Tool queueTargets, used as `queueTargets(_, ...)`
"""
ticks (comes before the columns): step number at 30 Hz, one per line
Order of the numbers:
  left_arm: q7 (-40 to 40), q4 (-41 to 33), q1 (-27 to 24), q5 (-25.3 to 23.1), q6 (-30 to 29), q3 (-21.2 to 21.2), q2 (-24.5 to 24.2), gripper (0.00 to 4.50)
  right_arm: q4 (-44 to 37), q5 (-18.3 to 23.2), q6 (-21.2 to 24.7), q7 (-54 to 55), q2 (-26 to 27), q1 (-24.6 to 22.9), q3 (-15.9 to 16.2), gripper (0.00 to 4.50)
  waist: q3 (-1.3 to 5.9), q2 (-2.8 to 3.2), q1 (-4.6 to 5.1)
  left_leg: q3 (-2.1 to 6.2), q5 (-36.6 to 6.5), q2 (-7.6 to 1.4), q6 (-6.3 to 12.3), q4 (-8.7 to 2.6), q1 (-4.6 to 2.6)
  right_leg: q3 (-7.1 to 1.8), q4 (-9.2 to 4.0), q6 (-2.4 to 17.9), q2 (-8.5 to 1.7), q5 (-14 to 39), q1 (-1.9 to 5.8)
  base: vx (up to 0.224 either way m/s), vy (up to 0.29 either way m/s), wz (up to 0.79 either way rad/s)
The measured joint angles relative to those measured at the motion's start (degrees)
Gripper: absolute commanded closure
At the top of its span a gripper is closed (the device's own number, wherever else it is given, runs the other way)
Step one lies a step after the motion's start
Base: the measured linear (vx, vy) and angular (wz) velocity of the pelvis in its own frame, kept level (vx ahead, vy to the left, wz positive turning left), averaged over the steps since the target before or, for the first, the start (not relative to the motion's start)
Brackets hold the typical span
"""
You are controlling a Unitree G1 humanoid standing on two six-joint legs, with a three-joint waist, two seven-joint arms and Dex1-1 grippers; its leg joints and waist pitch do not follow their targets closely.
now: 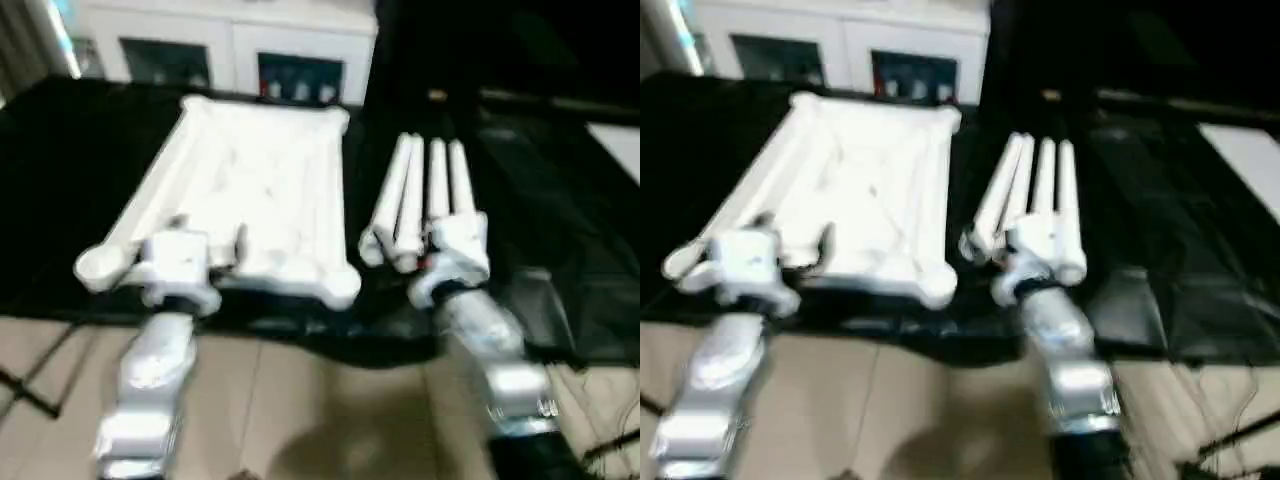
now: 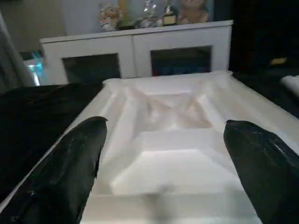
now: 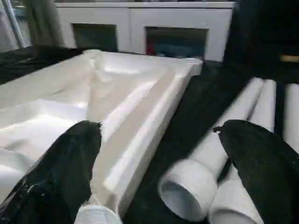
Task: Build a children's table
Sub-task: Move to table
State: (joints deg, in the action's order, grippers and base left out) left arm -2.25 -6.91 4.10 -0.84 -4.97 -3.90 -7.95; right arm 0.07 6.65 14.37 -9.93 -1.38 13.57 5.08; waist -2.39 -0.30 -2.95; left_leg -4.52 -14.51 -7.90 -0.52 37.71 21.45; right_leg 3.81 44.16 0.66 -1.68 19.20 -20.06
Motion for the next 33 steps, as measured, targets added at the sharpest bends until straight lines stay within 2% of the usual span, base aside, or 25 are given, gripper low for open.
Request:
queueTargets(1, -0.05, 0.0, 0.1, 0.01, 0.08, 0.15, 0.13, 0.01, 0.0, 0.0, -0.04, 0.01, -0.32, 0.01, -0.17, 0.0, 0.15, -0.44, 0.22, -0.41, -0.21, 0.29, 0.05, -0.14, -0.41, -0.06, -0.13, -1.63, -0.65, -0.55, -1.98, 0.106, 0.004, 0.06)
queueTargets(2, -0.07, 0.0, 0.14, 0.01, 0.1, 0.24, 0.23, 0.01, 0.01, -0.01, -0.05, 0.01, -0.62, 0.0, -0.21, 0.0, 0.19, -0.87, 0.52, -0.78, -0.37, 0.71, -0.01, -0.21, -0.75, -0.25, -0.84, -2.42, -1.31, -1.1, -3.27, 0.063, -0.022, -0.04)
queueTargets(3, -0.09, 0.0, 0.19, 0.01, 0.12, 0.35, 0.31, 0.01, 0.01, -0.01, -0.05, 0.03, -0.79, -0.04, -0.3, 0.0, 0.17, -1.62, 0.82, -1.26, -0.61, 1.33, -0.17, -0.23, -1.21, -0.73, -2.88, -2.4, -2.0, -1.75, -3.93, 0.051, -0.067, -0.03)
queueTargets(4, -0.16, 0.08, 0.42, 0.0, 0.22, 0.45, 0.4, 0.01, 0.05, 0.0, -0.09, 0.01, -1.21, -0.17, -0.4, 0.0, -0.13, -2.81, 0.73, -2.24, -1.09, 2.05, -0.36, -0.15, -1.69, -1.88, -4.8, -0.85, -2.85, -5.44, -3.47, 0.051, -0.067, -0.03)
queueTargets(6, -0.45, 0.27, 0.5, 0.03, 0.23, 2.27, 1.78, 0.01, 0.27, -0.04, -0.04, 0.01, -2.06, -0.99, -1.52, 0.0, -0.64, -2.2, -0.19, -2.16, -2.68, 1.79, 2.18, 1.06, -2.44, -1.95, -5.7, -0.54, -2.48, -5.04, -2.19, 0.034, -0.106, 0.03)
queueTargets(7, -0.78, 0.3, 0.63, 0.03, 0.24, 3.23, 1.81, 0.01, 0.34, -0.05, -0.04, 0.1, -2.17, -0.98, -2.76, 0.0, -0.69, -1.97, -0.47, -1.83, -2.75, 1.85, 2.28, 2.37, -2.22, -1.98, -6.29, -0.46, -2.31, -5.02, -1.45, 0.038, -0.103, 0.03)
queueTargets(8, -0.85, 0.32, 0.81, 0.06, 0.25, 3.25, 1.75, 0.01, 0.31, -0.05, -0.06, 0.12, -2.18, -0.96, -3.05, 0.0, -0.64, -1.83, -0.58, -1.52, -2.73, 1.81, 2.2, 2.47, -2.22, -1.95, -6.72, -0.41, -2.12, -5.0, -0.82, 0.065, -0.054, -0.01)
queueTargets(9, -0.97, 0.33, 1.1, 0.08, 0.3, 3.15, 1.63, 0.01, 0.27, -0.04, -0.07, 0.12, -2.12, -0.93, -3.07, 0.0, -0.5, -1.26, -0.66, -1.17, -2.72, 1.4, 2.16, 1.46, -2.16, -1.8, -7.23, -0.35, -1.51, -5.01, -0.19, 0.067, -0.014, 0.08)
queueTargets(10, -1.17, 0.36, 1.44, 0.11, 0.44, 2.96, 1.49, 0.01, 0.22, -0.03, -0.12, 0.15, -1.82, -0.88, -3.03, 0.0, -0.49, -0.1, -0.78, -1.16, -1.36, 0.38, 0.03, -0.38, -2.41, -1.03, -7.57, -0.31, -0.71, -4.94, 0.49, 0.067, -0.014, 0.08)
queueTargets(11, -1.26, 0.5, 1.42, 0.11, 0.45, 2.57, 1.23, 0.01, 0.23, -0.03, -0.12, 0.16, -1.5, -0.88, -2.92, 0.0, -0.49, 0.19, -0.63, -1.19, -0.87, -0.22, -2.09, -0.58, -2.71, -0.75, -7.93, -0.31, -0.59, -4.93, 0.86, 0.083, 0.039, 0.02)
queueTargets(13, -1.29, 0.77, 1.41, 0.12, 0.45, 1.78, 0.56, 0.01, 0.22, 0.04, -0.12, 0.07, -0.34, -0.72, -1.64, 0.0, -0.58, 0.39, 0.28, -1.18, -1.08, -0.18, -2.3, -1.59, -3.49, -0.11, -8.89, 1.34, -0.87, -4.49, 1.12, 0.131, 0.063, 0.07)
queueTargets(16, -1.31, 1.05, 1.47, 0.11, 0.45, 1.01, 0.11, 0.01, 0.15, 0.47, -0.13, 0.09, -0.2, -0.38, -1.19, 0.0, -0.29, -0.18, 1.81, -1.4, -1.64, 0.67, -1.25, -1.99, -4.51, -0.14, -7.44, 3.57, -1.82, -3.34, 1.26, 0.131, 0.034, 0.1)
queueTargets(17, -1.34, 1.05, 1.72, 0.11, 0.46, 1.08, 0.25, 0.01, 0.12, 0.48, -0.13, 0.12, -0.57, -0.39, -1.48, 0.0, -0.13, -0.39, 1.97, -1.56, -1.77, 0.83, -1.09, -2.02, -4.17, -0.38, -7.54, 2.81, -1.87, -3.04, 1.78, 0.138, 0.012, 0.06)
queueTargets(18, -1.34, 1.18, 2.18, 0.13, 0.45, 1.28, 0.71, 0.01, 0.12, 0.47, -0.14, 0.15, -0.99, -0.64, -2.04, 0.0, -0.12, -0.3, 1.46, -1.69, -2.4, 1.01, 0.72, -1.37, -3.64, -0.76, -8.45, -0.27, -1.76, -3.27, 2.22, 0.145, 0.019, 0.08)
queueTargets(20, -1.89, 1.19, 2.7, 0.18, 0.45, 3.41, 1.65, 0.01, 0.25, 0.42, -0.1, 0.42, -1.66, -0.82, -3.89, 0.0, -0.04, 0.24, 0.46, -1.19, -2.27, 0.22, 3.69, 1.0, -1.82, -0.92, -9.41, -0.39, -0.89, -3.06, 3.14, 0.135, 0.022, 0.11)
queueTargets(21, -1.97, 1.19, 2.69, 0.2, 0.46, 3.58, 1.55, 0.01, 0.22, 0.43, -0.12, 0.64, -1.61, -0.73, -4.21, 0.0, 0.15, 0.69, 0.04, -1.1, -1.93, -0.18, 3.03, 0.31, -0.99, -0.75, -9.47, -0.38, -0.34, -2.81, 3.33, 0.111, 0.019, 0.08)
queueTargets(22, -1.97, 1.21, 2.62, 0.22, 0.45, 3.22, 1.1, 0.01, 0.2, 0.43, -0.13, 0.66, -1.12, -0.66, -4.02, 0.0, 0.31, 1.27, 0.01, -0.65, -1.49, -0.73, -0.53, 0.15, -1.05, -0.2, -9.15, -0.25, 0.1, -2.42, 3.35, 0.111, 0.019, 0.08)
queueTargets(23, -1.96, 1.37, 2.57, 0.25, 0.45, 2.53, 0.6, 0.01, 0.22, 0.43, -0.12, 0.68, -0.52, -0.55, -3.82, 0.0, 0.31, 1.23, 0.36, -0.41, -1.72, -0.58, -0.87, 0.07, -1.31, 0.12, -8.56, 0.32, -0.11, -1.94, 2.87, 0.157, -0.009, 0.02)
queueTargets(25, -1.9, 2.21, 2.35, 0.44, 0.39, 0.69, -0.34, 0.01, 0.21, 0.48, -0.09, 0.56, 0.82, -0.12, -1.36, 0.0, 0.43, 1.0, 1.17, -0.2, -2.22, 0.24, -0.08, -0.23, -2.25, 0.1, -1.26, 0.05, -1.15, -1.39, -0.6, 0.163, -0.027, -0.03)
queueTargets(26, -1.91, 2.17, 2.46, 0.53, 0.43, 0.54, -0.2, 0.01, 0.21, 0.47, -0.09, 0.61, 0.6, -0.11, -1.28, 0.0, 0.58, 0.75, 1.18, -0.34, -2.42, 0.58, 0.12, -0.34, -2.52, 0.01, -0.27, -0.67, -1.63, -1.46, -2.18, 0.089, -0.028, -0.09)
queueTargets(27, -1.92, 2.17, 2.66, 0.58, 0.44, 0.56, 0.03, 0.01, 0.2, 0.46, -0.11, 0.67, 0.28, -0.11, -1.41, 0.0, 0.79, 0.32, 1.25, -0.56, -2.53, 0.92, -0.01, -0.51, -2.7, -0.28, -0.51, -1.4, -2.06, -1.87, -3.65, 0.061, -0.051, -0.02)
queueTargets(28, -1.94, 2.15, 2.82, 0.59, 0.49, 0.68, 0.29, 0.01, 0.2, 0.46, -0.11, 0.68, -0.04, -0.13, -1.62, 0.0, 0.67, -1.2, 1.34, -1.27, -2.71, 1.9, -0.18, -0.81, -3.41, -1.26, -4.55, -1.33, -3.07, -2.94, -4.25, 0.061, -0.051, -0.02)
queueTargets(29, -1.92, 2.33, 2.9, 0.57, 0.61, 0.89, 0.5, 0.01, 0.16, 0.46, -0.17, 0.67, -0.38, -0.16, -1.95, 0.0, 0.43, -2.12, 1.19, -1.76, -3.07, 2.34, -0.55, -0.61, -3.59, -1.98, -4.64, -1.08, -3.49, -5.23, -3.9, 0.038, -0.108, 0.03)
queueTargets(31, -2.14, 2.57, 2.82, 0.58, 0.61, 3.66, 2.15, 0.01, 0.41, 0.39, -0.11, 0.78, -1.5, -0.75, -3.73, 0.0, -0.01, -1.64, 0.05, -1.51, -4.45, 2.09, 3.26, 2.39, -3.3, -2.32, -5.78, -0.38, -2.43, -4.52, -2.15, 0.038, -0.119, 0.07)
queueTargets(33, -2.33, 2.55, 2.93, 0.57, 0.63, 4.36, 2.05, 0.01, 0.35, 0.38, -0.12, 0.82, -1.59, -0.68, -4.64, 0.0, 0.06, -1.13, -0.43, -0.93, -4.05, 2.06, 2.57, 3.72, -2.31, -2.51, -6.94, -0.11, -1.43, -4.53, -0.43, 0.065, -0.064, 0.06)
